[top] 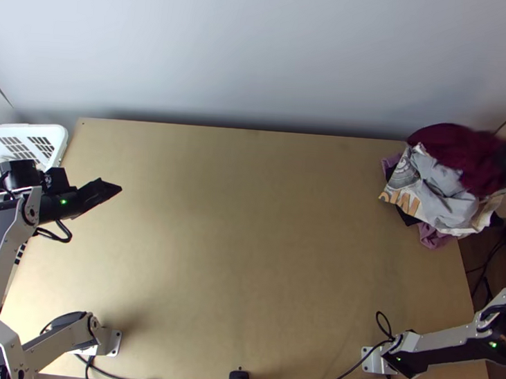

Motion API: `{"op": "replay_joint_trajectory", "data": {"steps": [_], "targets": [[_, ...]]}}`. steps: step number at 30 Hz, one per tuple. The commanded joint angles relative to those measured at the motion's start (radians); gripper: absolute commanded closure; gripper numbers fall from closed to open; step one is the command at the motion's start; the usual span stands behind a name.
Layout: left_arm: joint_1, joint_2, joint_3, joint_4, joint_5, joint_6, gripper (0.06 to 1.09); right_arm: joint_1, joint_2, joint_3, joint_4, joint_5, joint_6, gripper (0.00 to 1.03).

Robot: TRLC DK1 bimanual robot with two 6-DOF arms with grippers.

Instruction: Fold the t-shirt

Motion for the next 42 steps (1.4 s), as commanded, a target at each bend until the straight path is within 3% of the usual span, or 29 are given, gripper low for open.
{"op": "replay_joint_trajectory", "data": {"steps": [1, 8, 17, 18, 23, 25, 28, 34, 42], "targets": [[0.013, -0.004, -0.017, 0.001, 0.005, 0.007, 0.12, 0.007, -0.067, -0.403, 0.161, -0.007, -0.091, 1.00], [0.022, -0.019, -0.019, 0.000, 0.006, 0.010, 0.12, 0.006, 0.042, -0.455, 0.293, 0.031, -0.114, 1.00], [0.033, -0.019, -0.017, 0.000, 0.009, 0.019, 0.12, -0.033, 0.105, -0.376, 0.305, 0.042, -0.134, 0.99], [0.033, -0.019, -0.017, 0.000, 0.009, 0.019, 0.12, -0.037, 0.099, -0.374, 0.298, 0.039, -0.134, 0.93], [0.033, -0.018, -0.027, 0.001, 0.016, 0.019, 0.12, -0.054, 0.050, -0.397, 0.274, 0.037, -0.137, 0.29], [0.033, -0.016, -0.028, 0.001, 0.017, 0.018, 0.12, -0.057, 0.032, -0.399, 0.238, 0.024, -0.146, 0.14], [0.031, -0.015, -0.027, 0.001, 0.020, 0.018, 0.12, -0.057, -0.002, -0.405, 0.215, 0.005, -0.155, 0.04], [0.034, -0.021, -0.030, -0.002, 0.020, 0.015, 0.12, -0.051, -0.054, -0.406, 0.172, -0.022, -0.161, 0.04], [0.033, -0.065, -0.043, -0.011, 0.023, 0.016, 0.12, -0.050, -0.182, -0.408, 0.021, -0.053, -0.233, 0.04]]}}
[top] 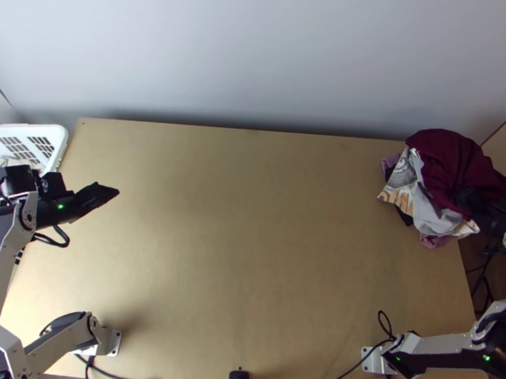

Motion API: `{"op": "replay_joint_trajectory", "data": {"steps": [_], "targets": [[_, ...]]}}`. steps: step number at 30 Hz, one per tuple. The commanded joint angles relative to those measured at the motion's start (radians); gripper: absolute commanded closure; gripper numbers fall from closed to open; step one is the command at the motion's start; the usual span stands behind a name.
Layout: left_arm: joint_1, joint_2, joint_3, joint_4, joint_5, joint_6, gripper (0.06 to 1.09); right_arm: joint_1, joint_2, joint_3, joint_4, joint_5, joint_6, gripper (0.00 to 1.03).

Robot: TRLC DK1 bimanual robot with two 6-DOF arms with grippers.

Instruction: Fold the t-shirt

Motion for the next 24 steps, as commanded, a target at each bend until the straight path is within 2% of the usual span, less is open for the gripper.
{"op": "replay_joint_trajectory", "data": {"steps": [1, 5, 13, 18, 24], "targets": [[-0.003, -0.041, -0.013, -0.008, 0.001, 0.002, 0.12, 0.001, -0.129, -0.009, -0.143, -0.040, -0.070, 0.04], [-0.008, -0.055, -0.015, -0.014, 0.001, 0.008, 0.12, 0.004, -0.250, -0.033, -0.237, -0.052, -0.116, 0.04], [-0.010, -0.098, -0.004, -0.014, 0.001, 0.008, 0.12, 0.025, -0.526, -0.088, -0.340, -0.109, -0.121, 0.04], [-0.010, -0.152, -0.010, -0.016, -0.002, 0.039, 0.12, 0.160, -0.687, -0.140, -0.415, -0.103, -0.107, 0.04], [-0.014, -0.273, -0.027, -0.028, -0.003, 0.122, 0.11, 0.426, -0.848, -0.182, -0.396, 0.007, -0.066, 0.05]]}}
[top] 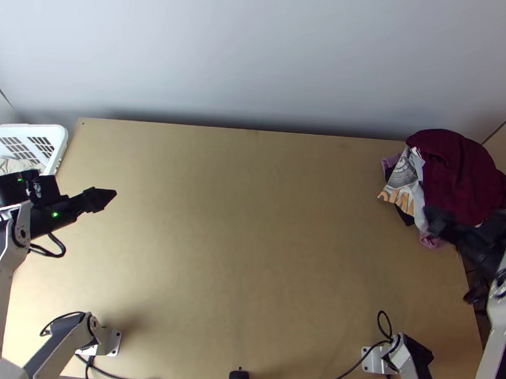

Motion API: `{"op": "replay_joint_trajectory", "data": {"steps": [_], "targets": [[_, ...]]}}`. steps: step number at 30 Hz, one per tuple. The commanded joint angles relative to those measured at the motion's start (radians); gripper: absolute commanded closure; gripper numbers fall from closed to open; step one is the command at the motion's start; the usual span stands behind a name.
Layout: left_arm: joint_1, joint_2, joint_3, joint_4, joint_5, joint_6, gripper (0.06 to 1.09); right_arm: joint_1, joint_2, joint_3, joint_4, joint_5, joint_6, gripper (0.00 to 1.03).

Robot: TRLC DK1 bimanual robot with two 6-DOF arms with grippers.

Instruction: Fold the t-shirt

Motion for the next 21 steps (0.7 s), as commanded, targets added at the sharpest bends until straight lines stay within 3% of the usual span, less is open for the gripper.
{"op": "replay_joint_trajectory", "data": {"steps": [1, 11, 17, 21], "targets": [[-0.009, -0.132, -0.023, -0.012, -0.003, 0.087, 0.11, 0.257, -0.203, -0.063, 0.004, 0.099, 0.030, 0.05], [-0.017, -0.344, -0.125, 0.057, -0.062, 0.196, 0.11, 0.447, -0.350, -0.211, 0.148, 0.277, -0.012, 0.04], [-0.032, -0.540, -0.257, 0.224, -0.114, 0.186, 0.11, 0.475, -0.441, -0.303, 0.295, 0.371, -0.065, 0.04], [-0.031, -0.614, -0.319, 0.310, -0.135, 0.102, 0.11, 0.475, -0.491, -0.376, 0.415, 0.426, -0.078, 0.04]]}}
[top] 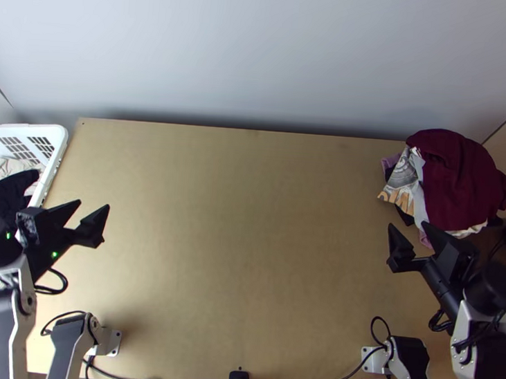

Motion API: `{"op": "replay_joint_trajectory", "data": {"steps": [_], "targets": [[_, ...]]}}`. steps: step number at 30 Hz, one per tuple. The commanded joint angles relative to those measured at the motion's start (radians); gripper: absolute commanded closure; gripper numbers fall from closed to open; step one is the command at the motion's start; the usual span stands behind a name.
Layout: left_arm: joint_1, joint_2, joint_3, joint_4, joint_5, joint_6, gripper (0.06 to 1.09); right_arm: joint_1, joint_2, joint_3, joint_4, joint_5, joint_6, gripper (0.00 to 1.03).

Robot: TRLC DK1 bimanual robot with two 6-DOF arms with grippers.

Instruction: Fold the t-shirt

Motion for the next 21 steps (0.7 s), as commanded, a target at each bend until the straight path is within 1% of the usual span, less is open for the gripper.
{"op": "replay_joint_trajectory", "data": {"steps": [1, 4, 9, 12, 14, 18, 21], "targets": [[-0.004, -0.174, -0.130, 0.155, -0.043, -0.091, 0.11, 0.030, -0.102, -0.127, 0.190, 0.105, -0.023, 0.05], [-0.006, -0.260, -0.222, 0.227, -0.045, -0.148, 0.11, 0.033, -0.140, -0.193, 0.259, 0.148, -0.011, 0.05], [-0.006, -0.385, -0.388, 0.332, -0.052, -0.193, 0.11, 0.033, -0.209, -0.273, 0.337, 0.185, 0.003, 0.05], [-0.004, -0.447, -0.459, 0.397, -0.057, -0.210, 0.11, 0.038, -0.251, -0.328, 0.366, 0.186, 0.001, 0.04], [-0.004, -0.472, -0.497, 0.450, -0.063, -0.217, 0.11, 0.051, -0.292, -0.379, 0.417, 0.188, -0.006, 0.05], [-0.004, -0.489, -0.546, 0.543, -0.084, -0.243, 0.11, 0.054, -0.379, -0.471, 0.488, 0.186, -0.046, 0.05], [-0.006, -0.490, -0.583, 0.586, -0.098, -0.260, 0.11, 0.064, -0.450, -0.523, 0.495, 0.186, -0.056, 0.05]]}}
